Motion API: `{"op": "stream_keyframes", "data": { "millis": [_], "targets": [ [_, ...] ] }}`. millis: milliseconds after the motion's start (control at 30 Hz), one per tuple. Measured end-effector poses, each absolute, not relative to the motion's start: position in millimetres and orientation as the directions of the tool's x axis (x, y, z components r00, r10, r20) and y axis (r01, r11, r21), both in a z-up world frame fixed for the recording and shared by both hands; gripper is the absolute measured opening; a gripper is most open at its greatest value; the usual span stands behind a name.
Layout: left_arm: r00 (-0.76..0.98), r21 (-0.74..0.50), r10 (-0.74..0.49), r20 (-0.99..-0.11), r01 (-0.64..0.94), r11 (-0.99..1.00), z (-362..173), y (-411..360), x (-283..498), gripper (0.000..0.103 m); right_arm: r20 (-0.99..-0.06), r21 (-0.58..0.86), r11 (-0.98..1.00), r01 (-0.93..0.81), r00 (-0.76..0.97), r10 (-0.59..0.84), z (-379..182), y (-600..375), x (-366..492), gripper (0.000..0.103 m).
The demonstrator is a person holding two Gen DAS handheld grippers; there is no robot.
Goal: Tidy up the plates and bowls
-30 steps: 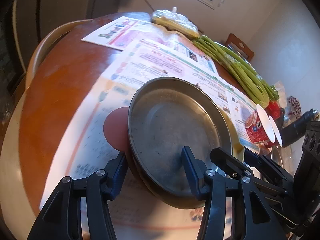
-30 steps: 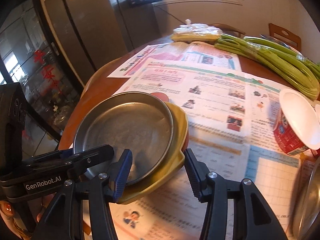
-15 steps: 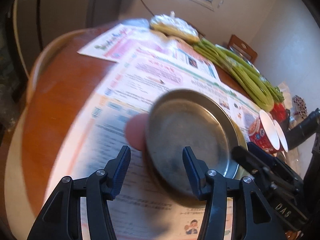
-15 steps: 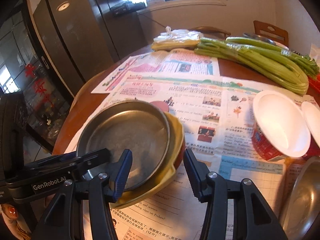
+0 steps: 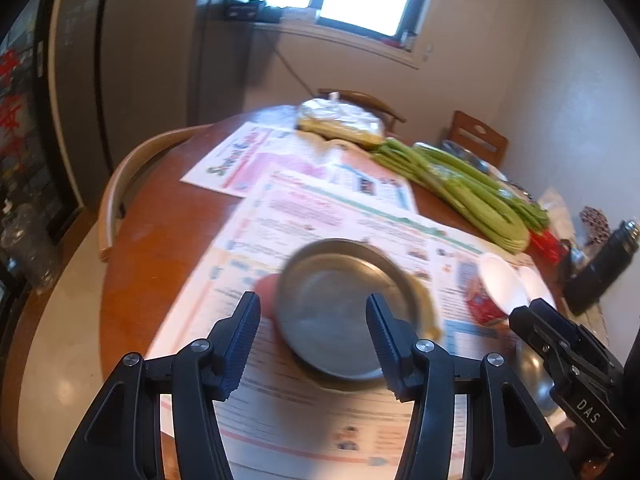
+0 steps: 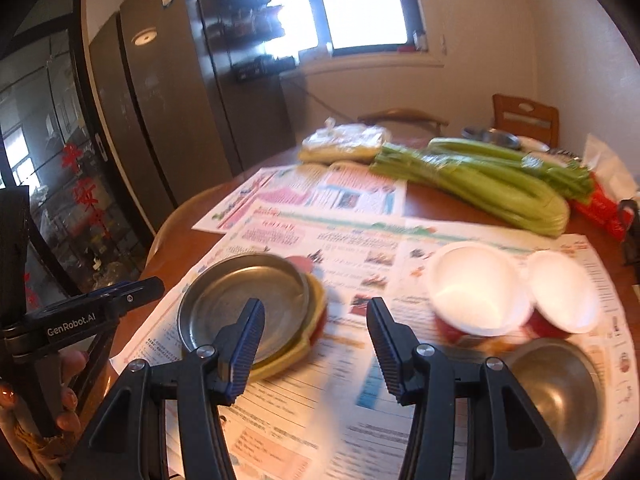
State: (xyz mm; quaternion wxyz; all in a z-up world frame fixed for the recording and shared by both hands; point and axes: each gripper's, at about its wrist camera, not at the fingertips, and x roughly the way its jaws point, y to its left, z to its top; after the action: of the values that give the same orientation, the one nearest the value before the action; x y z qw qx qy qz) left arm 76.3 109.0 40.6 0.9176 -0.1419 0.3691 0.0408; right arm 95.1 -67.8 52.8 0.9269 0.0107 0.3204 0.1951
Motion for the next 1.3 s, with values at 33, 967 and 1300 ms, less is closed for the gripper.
{"op": "stream_keyframes", "data": {
  "millis": [33, 967, 1300],
  "targets": [
    [0.725, -0.23, -0.039, -0.687, -0.166, 0.959, 43.6, 101.2, 75.6, 0.057, -0.585, 0.144, 0.926, -0.35, 0.724, 0.365, 55.5, -73.3, 93.5, 0.053],
    [0.601, -0.201, -0.26, -0.756, 0.166, 0.966, 17.9, -109.0, 111.5, 0.057, -0.648, 0.165, 0.982, -0.094, 0.74, 0.18, 26.6, -254.9, 64.8, 0.053],
    [0.513, -0.192, -0.271, -0.814, 0.201, 0.96, -23.6, -136.2, 135.1, 0.057, -0.699, 0.158, 0.986, -0.052, 0.7, 0.149, -11.3, -263.0, 73.8, 0.053]
  ]
}}
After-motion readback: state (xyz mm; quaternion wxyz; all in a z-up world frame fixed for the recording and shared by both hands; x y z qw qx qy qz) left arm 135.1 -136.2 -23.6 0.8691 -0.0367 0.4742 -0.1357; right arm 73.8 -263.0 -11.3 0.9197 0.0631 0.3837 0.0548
